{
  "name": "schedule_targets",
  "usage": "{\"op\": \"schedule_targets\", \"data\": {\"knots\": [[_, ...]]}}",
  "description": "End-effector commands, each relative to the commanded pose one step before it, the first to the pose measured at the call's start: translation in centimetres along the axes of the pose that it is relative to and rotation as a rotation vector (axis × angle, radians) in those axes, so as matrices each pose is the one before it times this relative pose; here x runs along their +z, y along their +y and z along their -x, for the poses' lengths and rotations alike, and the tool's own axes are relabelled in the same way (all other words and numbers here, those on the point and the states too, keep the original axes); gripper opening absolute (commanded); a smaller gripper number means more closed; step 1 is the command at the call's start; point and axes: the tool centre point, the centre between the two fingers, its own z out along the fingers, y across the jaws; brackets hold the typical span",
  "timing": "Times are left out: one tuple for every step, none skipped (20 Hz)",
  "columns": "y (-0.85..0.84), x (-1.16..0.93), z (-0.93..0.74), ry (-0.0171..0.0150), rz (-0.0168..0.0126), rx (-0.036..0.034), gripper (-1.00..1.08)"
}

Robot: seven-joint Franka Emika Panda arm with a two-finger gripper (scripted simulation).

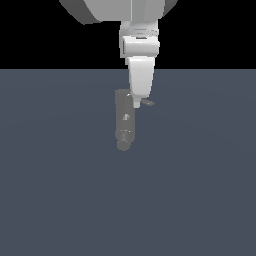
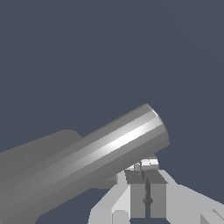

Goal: Turn on the faucet by rotating a designated handle.

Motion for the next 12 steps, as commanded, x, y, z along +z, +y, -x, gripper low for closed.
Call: {"op": "schedule_targets", "data": {"knots": [[-0.452,0.003,-0.600,0.00024,0.00016,0.00224,-1.00],[-0.280,-0.001,-0.351,0.00013,0.00002,0.00108,-1.00],[-0.279,-0.001,-0.349,0.00013,0.00002,0.00108,-1.00],[-0.277,-0.001,-0.348,0.00013,0.00002,0.00108,-1.00],[-0.276,-0.001,-0.351,0.00014,0.00002,0.00119,-1.00],[-0.275,-0.001,-0.345,0.00013,0.00002,0.00108,-1.00],[-0.273,-0.001,-0.343,0.00012,0.00002,0.00108,-1.00],[-0.272,-0.001,-0.341,0.00012,0.00002,0.00108,-1.00],[-0.271,-0.001,-0.340,0.00012,0.00002,0.00108,-1.00],[-0.270,-0.001,-0.332,0.00011,0.00002,0.00097,-1.00],[-0.268,-0.001,-0.337,0.00012,0.00002,0.00109,-1.00],[-0.266,-0.001,-0.335,0.00012,0.00002,0.00109,-1.00]]}}
